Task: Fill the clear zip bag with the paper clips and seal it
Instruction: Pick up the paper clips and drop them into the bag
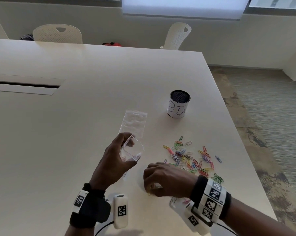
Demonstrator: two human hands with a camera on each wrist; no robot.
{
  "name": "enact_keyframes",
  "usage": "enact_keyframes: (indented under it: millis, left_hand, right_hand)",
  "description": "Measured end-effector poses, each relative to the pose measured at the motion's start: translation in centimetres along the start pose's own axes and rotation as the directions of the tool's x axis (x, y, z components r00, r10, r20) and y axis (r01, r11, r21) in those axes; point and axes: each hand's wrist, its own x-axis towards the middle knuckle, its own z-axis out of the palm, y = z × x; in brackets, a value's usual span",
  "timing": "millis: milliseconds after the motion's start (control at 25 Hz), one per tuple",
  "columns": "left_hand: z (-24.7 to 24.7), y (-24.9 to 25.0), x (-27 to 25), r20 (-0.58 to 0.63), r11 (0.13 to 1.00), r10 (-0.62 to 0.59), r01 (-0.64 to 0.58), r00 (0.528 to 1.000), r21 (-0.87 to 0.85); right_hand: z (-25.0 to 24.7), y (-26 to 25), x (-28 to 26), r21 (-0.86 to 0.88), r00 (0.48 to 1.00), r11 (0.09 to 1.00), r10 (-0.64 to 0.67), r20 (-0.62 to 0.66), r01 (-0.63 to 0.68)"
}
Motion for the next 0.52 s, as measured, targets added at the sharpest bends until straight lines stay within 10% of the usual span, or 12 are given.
enact_keyframes:
  millis: [520]
  left_hand:
    - [0.2,0.2,0.5,0.008,0.999,0.017,-0.016,1.000,-0.050]
  right_hand:
    - [-3.1,3.9,-3.1,-0.184,0.948,0.932,0.319,0.008,-0.312]
